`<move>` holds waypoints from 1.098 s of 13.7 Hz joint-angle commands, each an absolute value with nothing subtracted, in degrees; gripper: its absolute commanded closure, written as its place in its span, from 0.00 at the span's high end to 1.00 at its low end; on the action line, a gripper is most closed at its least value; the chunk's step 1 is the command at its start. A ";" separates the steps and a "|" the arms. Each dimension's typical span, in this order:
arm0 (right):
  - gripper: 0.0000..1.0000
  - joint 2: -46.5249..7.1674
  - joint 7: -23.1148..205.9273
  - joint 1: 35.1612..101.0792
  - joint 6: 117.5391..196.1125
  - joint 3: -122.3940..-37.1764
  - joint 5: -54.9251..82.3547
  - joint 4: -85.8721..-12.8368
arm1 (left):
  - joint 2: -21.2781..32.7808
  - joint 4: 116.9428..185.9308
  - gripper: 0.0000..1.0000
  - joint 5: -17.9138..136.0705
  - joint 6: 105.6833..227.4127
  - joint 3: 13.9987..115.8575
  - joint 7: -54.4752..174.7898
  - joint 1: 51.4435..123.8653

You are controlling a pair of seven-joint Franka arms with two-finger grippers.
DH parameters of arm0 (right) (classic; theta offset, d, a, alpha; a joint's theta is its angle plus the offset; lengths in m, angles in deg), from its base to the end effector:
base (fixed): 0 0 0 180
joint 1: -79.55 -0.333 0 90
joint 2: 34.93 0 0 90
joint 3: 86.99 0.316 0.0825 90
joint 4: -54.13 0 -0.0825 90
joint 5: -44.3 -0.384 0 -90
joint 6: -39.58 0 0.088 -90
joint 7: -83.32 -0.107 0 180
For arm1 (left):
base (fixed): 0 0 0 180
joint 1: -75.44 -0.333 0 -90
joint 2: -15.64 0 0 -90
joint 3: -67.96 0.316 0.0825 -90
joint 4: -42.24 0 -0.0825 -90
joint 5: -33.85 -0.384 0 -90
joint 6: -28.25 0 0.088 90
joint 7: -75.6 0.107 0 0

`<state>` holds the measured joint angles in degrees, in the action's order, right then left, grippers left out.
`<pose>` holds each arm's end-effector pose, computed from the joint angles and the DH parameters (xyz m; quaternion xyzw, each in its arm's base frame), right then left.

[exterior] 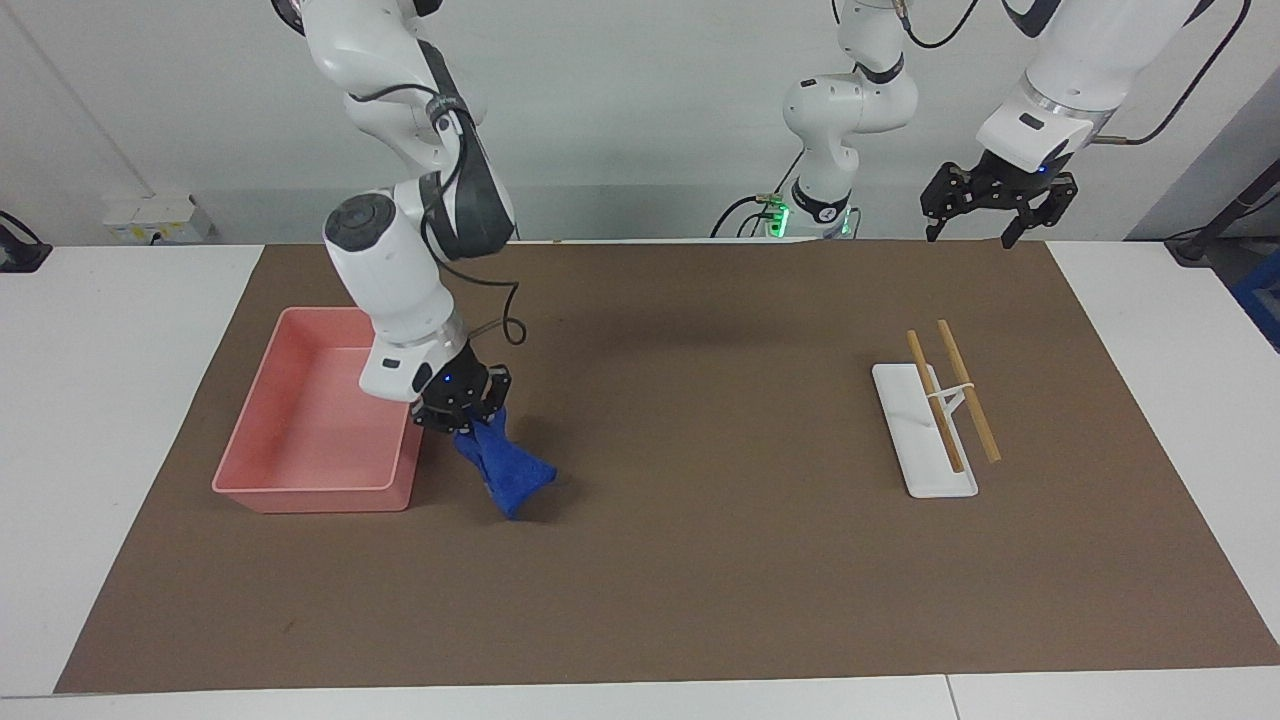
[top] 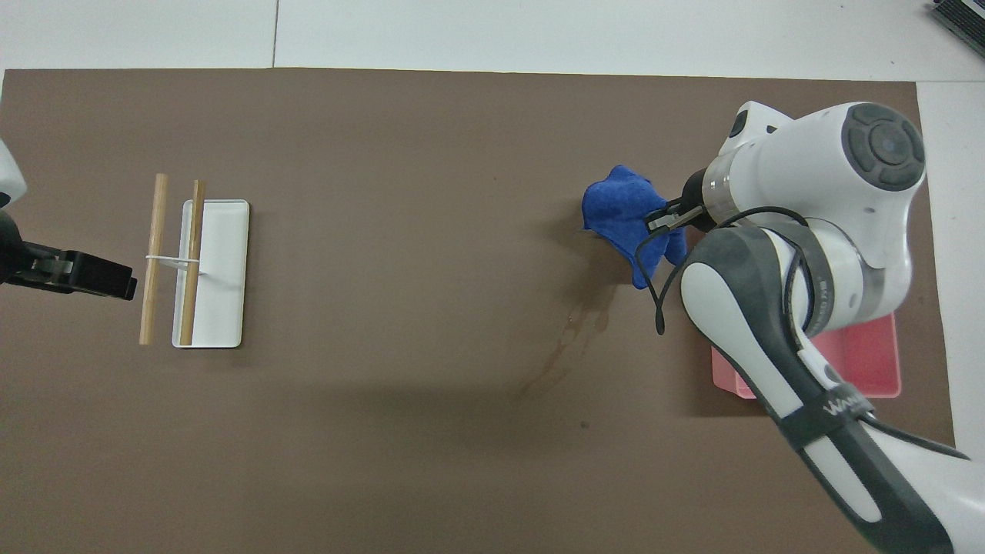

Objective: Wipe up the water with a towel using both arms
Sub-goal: 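Wipe the towel again across the spill away from the robot, then carry the towel into the pink bin with the right gripper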

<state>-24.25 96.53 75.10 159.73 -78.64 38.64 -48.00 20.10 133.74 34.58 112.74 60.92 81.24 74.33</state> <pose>0.6109 0.1385 0.4620 -0.9758 -0.2007 -0.0649 0.0573 0.5170 -0.0580 0.6455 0.9946 -0.1009 -0.0225 0.0015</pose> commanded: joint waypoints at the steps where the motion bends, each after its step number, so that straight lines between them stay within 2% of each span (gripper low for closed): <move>1: 0.00 -30.26 95.80 78.38 152.72 -78.37 39.65 -49.66 | 21.88 135.49 1.00 33.50 112.45 61.28 80.87 74.65; 4: 0.00 -33.61 97.37 82.25 145.77 -78.46 39.65 -50.36 | 21.88 135.49 1.00 33.50 112.45 61.28 80.87 74.65; 5: 0.00 -33.96 98.17 83.92 146.10 -78.46 39.65 -51.67 | 21.88 135.49 1.00 33.50 112.36 61.28 80.87 74.65; 9: 0.00 -34.76 98.35 90.34 151.10 -78.46 39.73 -58.09 | 21.88 135.49 1.00 33.50 112.45 61.28 80.87 74.65; 15: 0.00 -30.45 99.93 96.85 160.50 -78.46 39.73 -63.53 | 21.88 135.49 1.00 33.50 112.45 61.19 80.87 74.65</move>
<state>-30.70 99.32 95.20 157.11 -79.30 38.76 -60.82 20.10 133.74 34.58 112.74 60.92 81.24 74.33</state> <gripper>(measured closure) 0.872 0.000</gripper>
